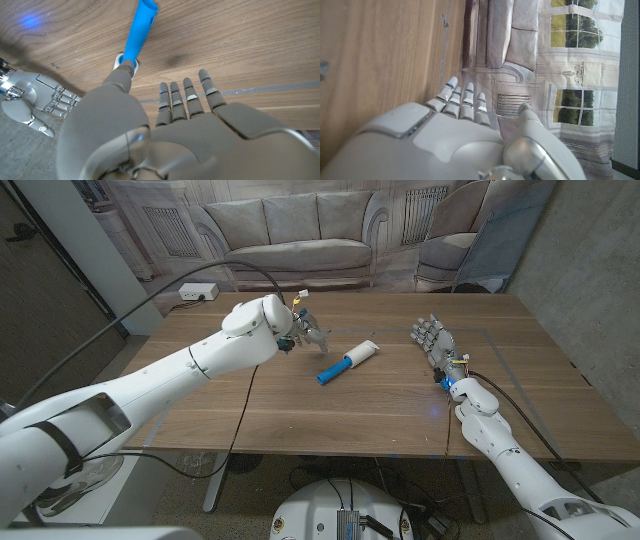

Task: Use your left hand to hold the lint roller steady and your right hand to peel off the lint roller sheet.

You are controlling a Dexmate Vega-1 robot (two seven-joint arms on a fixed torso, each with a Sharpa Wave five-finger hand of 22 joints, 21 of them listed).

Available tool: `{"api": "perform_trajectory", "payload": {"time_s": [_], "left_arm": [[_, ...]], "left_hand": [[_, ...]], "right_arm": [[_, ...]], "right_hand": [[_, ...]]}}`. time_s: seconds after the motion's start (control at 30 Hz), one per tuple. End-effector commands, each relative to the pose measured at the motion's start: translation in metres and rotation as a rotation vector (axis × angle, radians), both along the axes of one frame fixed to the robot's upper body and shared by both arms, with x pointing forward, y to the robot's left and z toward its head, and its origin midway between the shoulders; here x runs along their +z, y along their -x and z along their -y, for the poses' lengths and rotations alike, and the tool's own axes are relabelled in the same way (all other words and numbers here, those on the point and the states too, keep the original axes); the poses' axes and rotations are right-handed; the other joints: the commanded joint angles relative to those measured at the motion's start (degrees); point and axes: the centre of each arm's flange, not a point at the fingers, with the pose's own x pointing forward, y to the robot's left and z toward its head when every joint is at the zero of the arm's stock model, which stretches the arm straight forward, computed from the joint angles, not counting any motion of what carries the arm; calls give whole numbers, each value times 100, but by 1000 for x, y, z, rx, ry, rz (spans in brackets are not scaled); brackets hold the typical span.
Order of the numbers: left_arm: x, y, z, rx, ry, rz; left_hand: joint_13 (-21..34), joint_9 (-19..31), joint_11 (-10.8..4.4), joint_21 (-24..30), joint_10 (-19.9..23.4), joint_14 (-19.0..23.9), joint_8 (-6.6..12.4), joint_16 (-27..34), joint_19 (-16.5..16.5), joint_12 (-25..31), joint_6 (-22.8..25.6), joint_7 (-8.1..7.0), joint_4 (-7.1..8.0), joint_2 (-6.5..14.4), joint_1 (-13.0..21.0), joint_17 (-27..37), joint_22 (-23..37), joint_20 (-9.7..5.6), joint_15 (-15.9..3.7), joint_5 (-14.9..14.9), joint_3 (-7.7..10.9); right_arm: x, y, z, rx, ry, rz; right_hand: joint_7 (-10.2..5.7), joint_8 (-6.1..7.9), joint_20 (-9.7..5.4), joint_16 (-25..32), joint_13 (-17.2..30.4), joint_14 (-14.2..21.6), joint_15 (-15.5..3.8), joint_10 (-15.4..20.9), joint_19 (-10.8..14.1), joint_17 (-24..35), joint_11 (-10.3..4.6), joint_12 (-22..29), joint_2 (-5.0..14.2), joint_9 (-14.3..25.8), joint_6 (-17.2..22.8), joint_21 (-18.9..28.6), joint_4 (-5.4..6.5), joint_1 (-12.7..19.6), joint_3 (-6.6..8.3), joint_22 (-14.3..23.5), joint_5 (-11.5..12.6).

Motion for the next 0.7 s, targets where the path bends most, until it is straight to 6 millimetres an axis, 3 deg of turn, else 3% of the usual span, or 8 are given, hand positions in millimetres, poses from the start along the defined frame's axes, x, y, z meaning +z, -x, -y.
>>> {"api": "perform_trajectory", "payload": {"time_s": [0.03,0.27,0.7], "left_arm": [[-3,-4,14,50,-94,-26],[-6,-6,24,68,-134,-24],[-16,-13,39,63,-181,-81]], "left_hand": [[41,36,-3,41,47,69,71,32,86,78,105,6,41,-8,22,39,21,11,-19,-16,-12],[79,62,-62,43,161,166,191,66,194,191,350,5,30,-72,58,89,10,10,-90,-32,-62],[120,86,-66,79,273,292,240,109,397,315,431,28,49,-78,91,148,6,8,-91,-35,-100]], "right_arm": [[-7,2,4,11,-17,-2],[-8,3,6,15,-20,-1],[-13,0,9,29,-35,-1]], "right_hand": [[-14,56,-16,32,5,53,5,76,47,19,6,16,-16,16,63,-5,-7,-45,-15,12,-20],[-16,56,-13,29,5,63,6,94,55,16,9,19,-20,15,74,-11,-6,-53,-18,12,-18],[-25,54,-12,26,5,91,1,123,68,13,2,21,-27,14,92,-26,2,-76,-24,13,-16]]}}
